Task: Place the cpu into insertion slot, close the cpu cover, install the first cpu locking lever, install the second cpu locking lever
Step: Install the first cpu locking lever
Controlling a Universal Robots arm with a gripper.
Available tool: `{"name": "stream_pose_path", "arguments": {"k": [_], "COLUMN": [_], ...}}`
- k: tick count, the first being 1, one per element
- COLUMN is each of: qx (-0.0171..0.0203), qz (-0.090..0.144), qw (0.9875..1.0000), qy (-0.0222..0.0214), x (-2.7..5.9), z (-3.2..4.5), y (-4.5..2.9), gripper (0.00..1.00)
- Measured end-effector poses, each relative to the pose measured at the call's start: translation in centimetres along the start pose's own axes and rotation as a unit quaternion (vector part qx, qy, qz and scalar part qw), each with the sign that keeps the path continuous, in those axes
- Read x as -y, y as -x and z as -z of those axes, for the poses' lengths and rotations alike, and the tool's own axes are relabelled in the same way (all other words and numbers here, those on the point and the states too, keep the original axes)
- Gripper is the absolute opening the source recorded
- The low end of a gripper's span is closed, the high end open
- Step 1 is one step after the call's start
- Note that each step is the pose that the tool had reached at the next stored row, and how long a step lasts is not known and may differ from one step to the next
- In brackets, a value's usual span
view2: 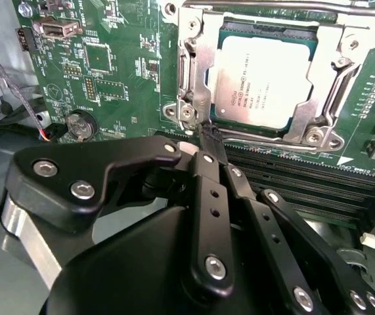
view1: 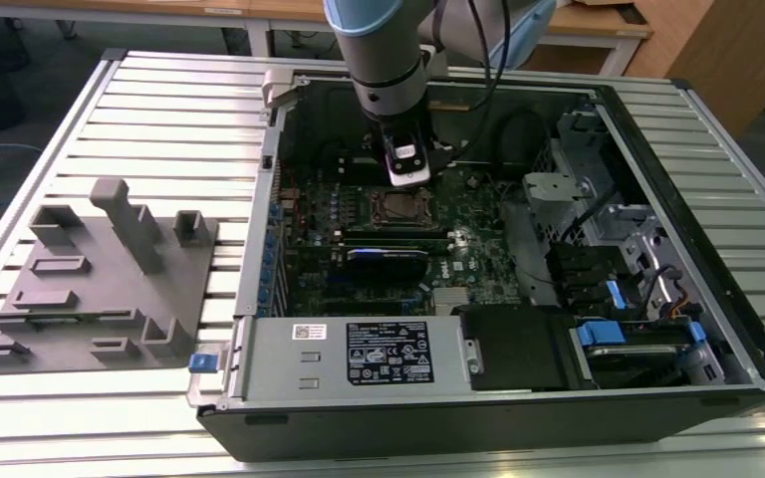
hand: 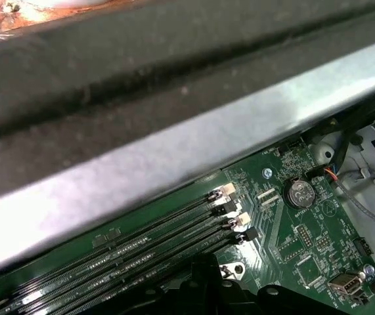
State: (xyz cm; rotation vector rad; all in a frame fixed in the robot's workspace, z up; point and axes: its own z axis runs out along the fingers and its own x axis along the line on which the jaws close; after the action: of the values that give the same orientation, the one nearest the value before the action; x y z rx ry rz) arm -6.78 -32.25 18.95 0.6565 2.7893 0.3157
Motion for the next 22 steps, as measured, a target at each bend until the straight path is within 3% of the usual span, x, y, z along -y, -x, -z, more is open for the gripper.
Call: {"name": "stream_pose_path", "arguments": {"k": [4,12,18,19,20,22], "qx": [0.0000,-0.0001,-0.0003,-0.0026,-0.0072,-0.0201], "qz": [0.000,0.000,-0.001,-0.001,-0.001,-0.002], "qw": [1.0000,1.0000,1.0000,1.0000,1.0000,0.9996], "qy": [0.0004,-0.0002,-0.0005,-0.0027,-0.0068,-0.0194], "x": [-0.06,-0.38,-0.39,-0.40,-0.42,-0.46], "z": [0.15,1.34,1.36,1.36,1.34,1.31], "y": [0.03,0.28,0.29,0.31,0.35,0.44], "gripper": [0.11,0.11,0.11,0.11,0.11,0.11]}}
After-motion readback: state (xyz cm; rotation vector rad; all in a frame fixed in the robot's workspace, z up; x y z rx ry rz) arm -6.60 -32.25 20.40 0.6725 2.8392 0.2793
